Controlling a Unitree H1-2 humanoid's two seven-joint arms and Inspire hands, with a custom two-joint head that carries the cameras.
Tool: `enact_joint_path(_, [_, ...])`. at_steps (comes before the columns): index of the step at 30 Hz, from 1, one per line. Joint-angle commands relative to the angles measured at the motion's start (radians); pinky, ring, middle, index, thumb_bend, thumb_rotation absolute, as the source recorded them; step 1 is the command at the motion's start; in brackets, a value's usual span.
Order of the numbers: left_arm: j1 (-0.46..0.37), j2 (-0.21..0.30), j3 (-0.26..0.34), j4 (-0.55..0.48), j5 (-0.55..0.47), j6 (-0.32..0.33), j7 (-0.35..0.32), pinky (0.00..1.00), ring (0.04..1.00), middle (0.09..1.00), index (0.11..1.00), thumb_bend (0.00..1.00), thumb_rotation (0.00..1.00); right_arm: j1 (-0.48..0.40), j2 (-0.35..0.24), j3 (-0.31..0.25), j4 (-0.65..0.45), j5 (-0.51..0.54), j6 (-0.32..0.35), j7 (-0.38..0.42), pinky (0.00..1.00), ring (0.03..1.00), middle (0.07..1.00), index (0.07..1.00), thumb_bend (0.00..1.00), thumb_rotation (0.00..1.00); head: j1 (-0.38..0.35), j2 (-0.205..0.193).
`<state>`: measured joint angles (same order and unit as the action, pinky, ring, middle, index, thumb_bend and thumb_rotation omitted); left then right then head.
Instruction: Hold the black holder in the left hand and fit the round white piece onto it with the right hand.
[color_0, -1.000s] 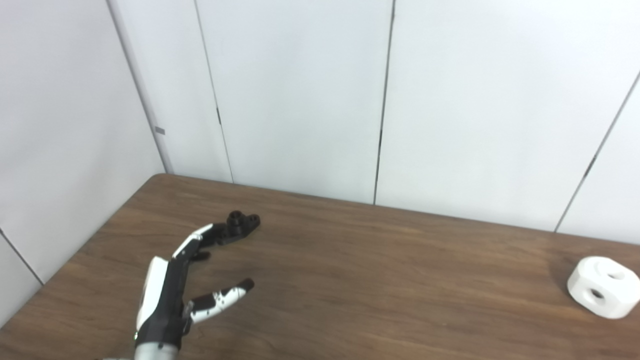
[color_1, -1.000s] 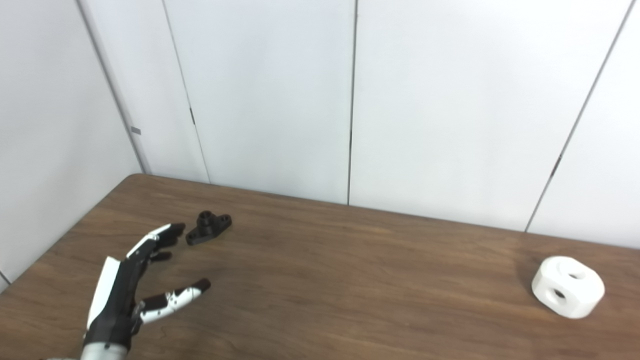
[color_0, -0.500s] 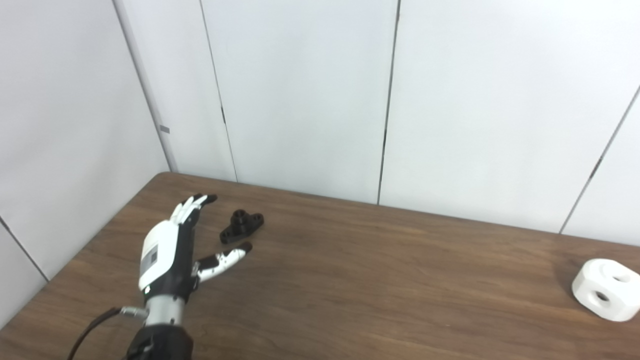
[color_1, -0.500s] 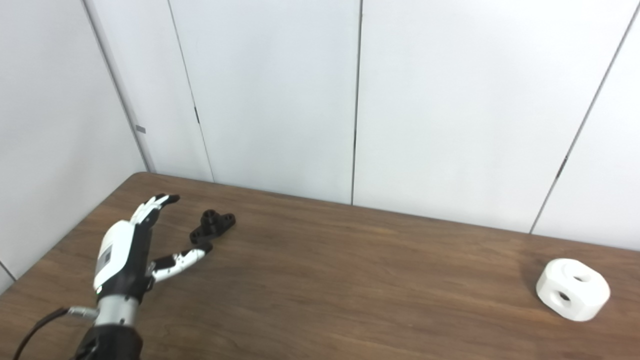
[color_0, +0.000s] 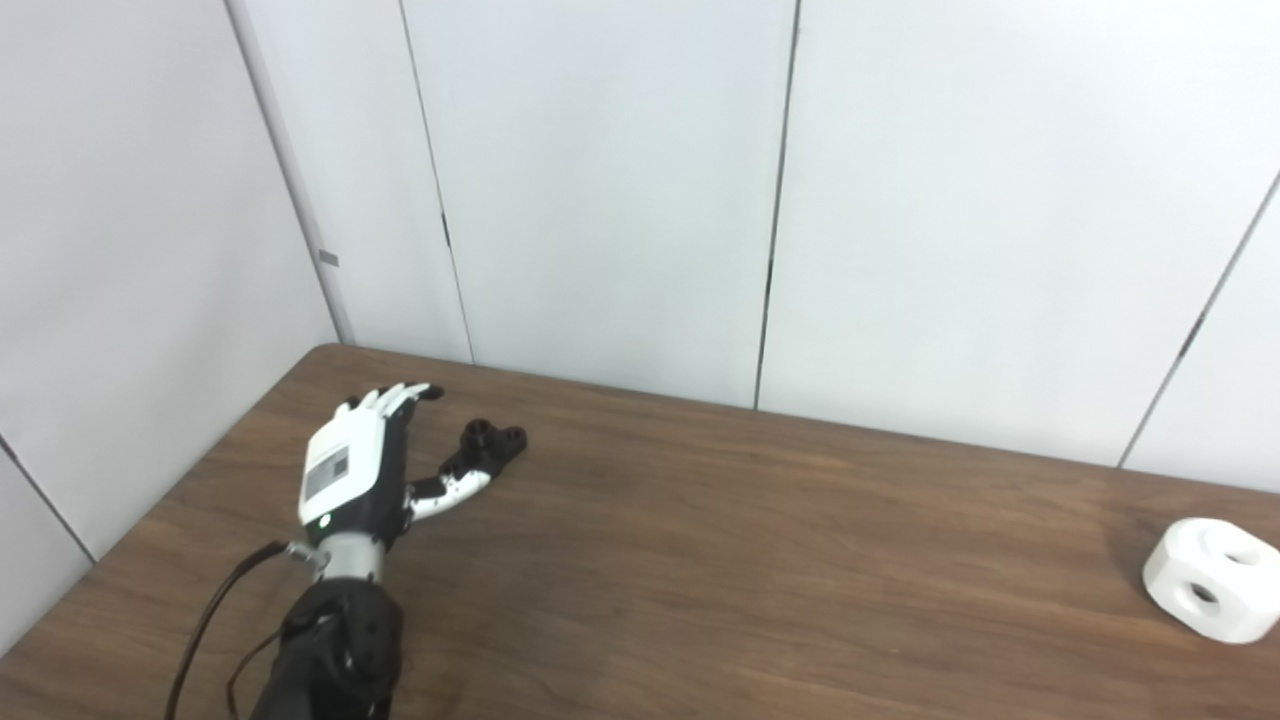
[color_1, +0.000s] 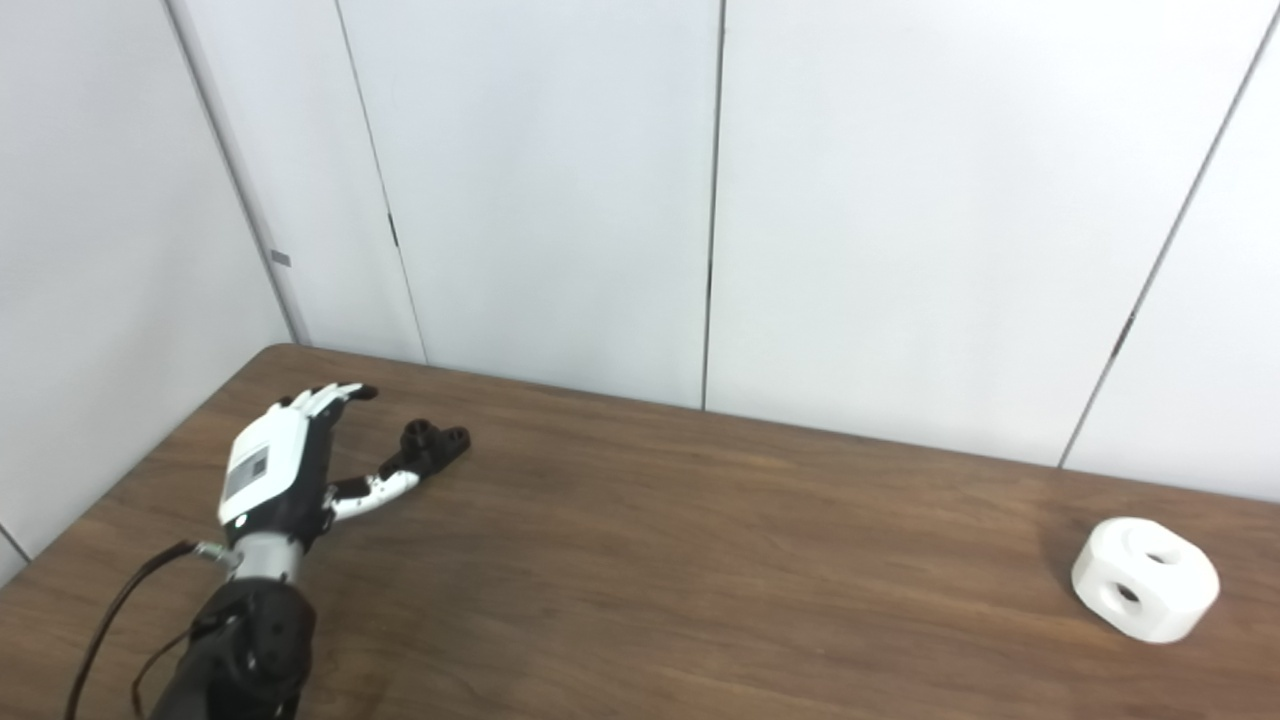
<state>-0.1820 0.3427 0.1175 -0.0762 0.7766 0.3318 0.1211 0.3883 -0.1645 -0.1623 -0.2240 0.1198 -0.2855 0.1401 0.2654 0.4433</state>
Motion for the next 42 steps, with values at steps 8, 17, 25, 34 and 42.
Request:
enact_joint_path(8, [-0.108,0.033,-0.014,0.101,0.002,0.067,0.029,1.00,0.939,0.896,0.793,0.85,0.41,0.011,0.002,-0.011,0.004,-0.016,0.026,-0.028,0.95,0.962,0.966,0.973,0.52,1.00,-0.006,0.002])
enact_joint_path(17, [-0.158,0.045,-0.032,0.215,-0.021,0.078,0.061,1.00,0.921,0.881,0.774,0.86,0.37,0.013,0.007,-0.008,-0.006,-0.012,0.031,-0.031,0.93,0.957,0.961,0.966,0.51,1.00,-0.011,0.005])
enact_joint_path(25, [-0.191,0.061,-0.055,0.283,-0.035,0.098,0.054,1.00,0.930,0.881,0.769,0.86,0.38,0.015,0.002,-0.006,-0.004,-0.013,0.027,-0.029,0.92,0.955,0.960,0.968,0.50,1.00,-0.012,0.008])
enact_joint_path(34, [-0.209,0.063,-0.079,0.356,-0.041,0.100,0.107,1.00,0.948,0.898,0.765,0.85,0.35,0.017,0.009,-0.006,-0.020,-0.014,0.042,-0.037,0.89,0.939,0.951,0.958,0.51,1.00,-0.019,0.011])
enact_joint_path(42, [-0.223,0.078,-0.095,0.394,-0.063,0.100,0.104,1.00,0.949,0.891,0.754,0.85,0.35,0.015,0.011,-0.002,-0.011,-0.018,0.027,-0.034,0.87,0.931,0.946,0.954,0.50,1.00,-0.028,0.010])
